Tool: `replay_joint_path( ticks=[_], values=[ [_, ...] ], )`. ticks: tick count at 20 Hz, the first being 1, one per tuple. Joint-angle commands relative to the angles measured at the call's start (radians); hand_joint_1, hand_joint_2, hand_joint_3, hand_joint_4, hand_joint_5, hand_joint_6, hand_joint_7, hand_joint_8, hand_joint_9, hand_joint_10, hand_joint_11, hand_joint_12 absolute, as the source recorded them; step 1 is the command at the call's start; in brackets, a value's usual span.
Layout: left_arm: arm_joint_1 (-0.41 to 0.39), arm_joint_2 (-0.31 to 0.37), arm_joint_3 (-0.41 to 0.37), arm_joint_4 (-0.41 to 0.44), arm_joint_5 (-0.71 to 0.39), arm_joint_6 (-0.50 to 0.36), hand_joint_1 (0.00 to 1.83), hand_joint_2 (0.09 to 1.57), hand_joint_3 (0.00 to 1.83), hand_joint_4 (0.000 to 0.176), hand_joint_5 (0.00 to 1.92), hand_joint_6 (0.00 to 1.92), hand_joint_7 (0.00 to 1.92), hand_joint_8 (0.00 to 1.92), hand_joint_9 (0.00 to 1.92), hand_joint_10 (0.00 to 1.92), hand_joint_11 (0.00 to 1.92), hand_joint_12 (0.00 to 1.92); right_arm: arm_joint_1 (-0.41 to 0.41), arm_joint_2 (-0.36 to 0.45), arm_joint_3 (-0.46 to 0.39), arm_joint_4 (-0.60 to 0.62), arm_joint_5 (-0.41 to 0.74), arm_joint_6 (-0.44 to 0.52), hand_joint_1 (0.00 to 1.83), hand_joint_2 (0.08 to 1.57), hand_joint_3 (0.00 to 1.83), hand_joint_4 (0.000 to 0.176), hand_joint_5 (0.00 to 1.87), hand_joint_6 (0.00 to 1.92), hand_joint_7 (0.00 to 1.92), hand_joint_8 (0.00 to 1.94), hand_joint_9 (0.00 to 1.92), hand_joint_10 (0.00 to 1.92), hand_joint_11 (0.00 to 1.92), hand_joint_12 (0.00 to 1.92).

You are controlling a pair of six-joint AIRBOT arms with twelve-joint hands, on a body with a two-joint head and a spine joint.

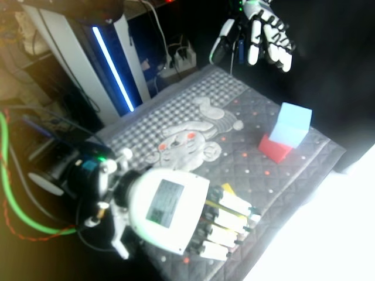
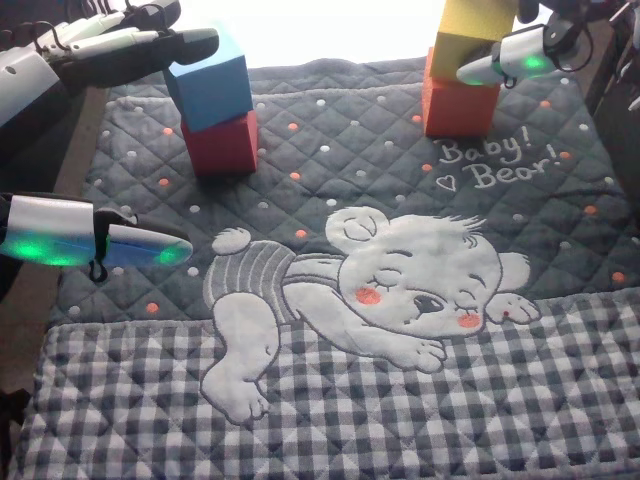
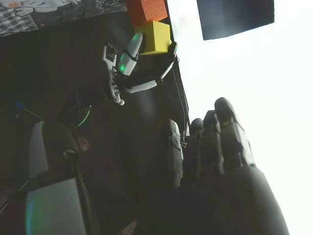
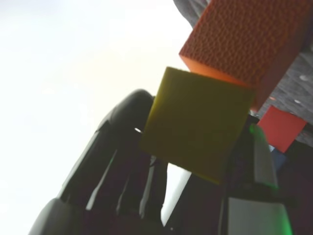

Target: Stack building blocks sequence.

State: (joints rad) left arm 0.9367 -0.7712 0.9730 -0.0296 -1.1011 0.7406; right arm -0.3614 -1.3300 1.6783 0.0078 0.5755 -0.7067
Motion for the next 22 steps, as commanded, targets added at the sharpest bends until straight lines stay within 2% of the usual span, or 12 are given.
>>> replay_joint_path(
  ticks=[1, 3, 5, 6, 7, 8, 11, 16, 18, 19, 20, 22],
  values=[
    [-0.015, -0.005, 0.004, -0.016, -0.126, -0.007, 0.97, 0.78, 0.00, 0.061, 0.34, 0.01, 0.07, 0.00, 0.04, 0.00, 0.00, 0.36, -0.002, 0.003, 0.008, 0.013, 0.098, 0.003, 1.49, 1.09, 0.00, 0.000, 1.00, 0.94, 0.86, 1.06, 0.91, 1.01, 0.97, 1.34],
    [-0.015, -0.005, 0.004, -0.016, -0.125, -0.007, 0.92, 0.79, 0.00, 0.083, 0.33, 0.00, 0.07, 0.00, 0.03, 0.00, 0.00, 0.35, -0.005, 0.003, 0.008, 0.013, 0.098, 0.004, 1.49, 1.10, 0.00, 0.000, 0.95, 0.94, 0.85, 1.05, 0.91, 1.06, 0.95, 1.38],
    [-0.015, -0.005, 0.004, -0.016, -0.125, -0.007, 0.93, 0.79, 0.00, 0.078, 0.34, 0.00, 0.07, 0.00, 0.04, 0.00, 0.00, 0.35, -0.006, 0.004, 0.008, 0.013, 0.098, 0.013, 1.49, 1.14, 0.00, 0.000, 0.74, 1.06, 0.87, 1.12, 0.91, 1.13, 0.86, 1.51],
    [-0.015, -0.005, 0.004, -0.016, -0.126, -0.008, 0.93, 0.79, 0.00, 0.075, 0.34, 0.00, 0.07, 0.00, 0.03, 0.00, 0.00, 0.32, -0.006, 0.004, 0.007, 0.013, 0.098, 0.020, 1.37, 1.08, 0.00, 0.000, 0.59, 0.38, 0.55, 0.47, 0.75, 0.60, 0.69, 0.99],
    [-0.015, -0.005, 0.005, -0.016, -0.126, -0.008, 0.92, 0.80, 0.00, 0.081, 0.34, 0.00, 0.07, 0.00, 0.03, 0.00, 0.00, 0.31, -0.006, 0.004, 0.007, 0.012, 0.098, 0.029, 1.32, 1.03, 0.00, 0.000, 0.52, 0.02, 0.45, 0.04, 0.76, 0.17, 0.58, 0.77],
    [-0.015, -0.005, 0.005, -0.016, -0.126, -0.008, 0.92, 0.80, 0.00, 0.081, 0.34, 0.00, 0.07, 0.00, 0.03, 0.00, 0.00, 0.31, -0.006, 0.004, 0.006, 0.012, 0.098, 0.030, 1.32, 1.03, 0.00, 0.000, 0.52, 0.02, 0.45, 0.04, 0.76, 0.17, 0.58, 0.77],
    [-0.015, -0.005, 0.006, -0.017, -0.126, -0.008, 0.92, 0.80, 0.00, 0.068, 0.34, 0.00, 0.07, 0.00, 0.04, 0.00, 0.00, 0.32, -0.006, 0.005, -0.003, 0.012, 0.098, 0.031, 1.28, 1.01, 0.00, 0.057, 0.26, 0.00, 0.31, 0.00, 0.77, 0.05, 0.36, 0.67],
    [-0.015, -0.005, 0.007, -0.018, -0.126, -0.008, 0.92, 0.81, 0.00, 0.066, 0.34, 0.00, 0.07, 0.00, 0.03, 0.00, 0.00, 0.41, -0.019, 0.035, -0.038, 0.004, 0.140, 0.040, 1.27, 1.01, 0.00, 0.114, 0.08, 0.00, 0.22, 0.00, 0.72, 0.02, 0.21, 0.62],
    [-0.015, -0.005, 0.008, -0.020, -0.126, -0.008, 0.95, 0.81, 0.00, 0.073, 0.34, 0.00, 0.07, 0.00, 0.04, 0.00, 0.00, 0.42, -0.028, 0.057, -0.062, -0.015, 0.201, 0.083, 1.23, 0.99, 0.00, 0.125, 0.05, 0.00, 0.21, 0.00, 0.69, 0.00, 0.16, 0.79],
    [-0.015, -0.005, 0.008, -0.020, -0.127, -0.008, 0.95, 0.79, 0.00, 0.074, 0.35, 0.00, 0.08, 0.00, 0.06, 0.01, 0.00, 0.51, -0.030, 0.072, -0.080, -0.020, 0.234, 0.094, 1.16, 0.99, 0.00, 0.160, 0.01, 0.00, 0.10, 0.00, 0.48, 0.00, 0.03, 0.92],
    [-0.015, -0.005, 0.008, -0.021, -0.129, -0.008, 0.93, 0.79, 0.00, 0.081, 0.35, 0.00, 0.08, 0.00, 0.06, 0.00, 0.00, 0.58, -0.031, 0.086, -0.098, -0.021, 0.259, 0.095, 1.08, 0.96, 0.00, 0.173, 0.00, 0.00, 0.03, 0.00, 0.21, 0.00, 0.01, 0.83],
    [-0.015, -0.005, 0.008, -0.022, -0.134, -0.008, 0.90, 0.80, 0.00, 0.070, 0.35, 0.00, 0.06, 0.00, 0.05, 0.00, 0.00, 0.56, -0.033, 0.123, -0.144, -0.031, 0.326, 0.095, 1.05, 0.94, 0.00, 0.176, 0.00, 0.00, 0.00, 0.00, 0.01, 0.00, 0.00, 0.47]
  ],
)
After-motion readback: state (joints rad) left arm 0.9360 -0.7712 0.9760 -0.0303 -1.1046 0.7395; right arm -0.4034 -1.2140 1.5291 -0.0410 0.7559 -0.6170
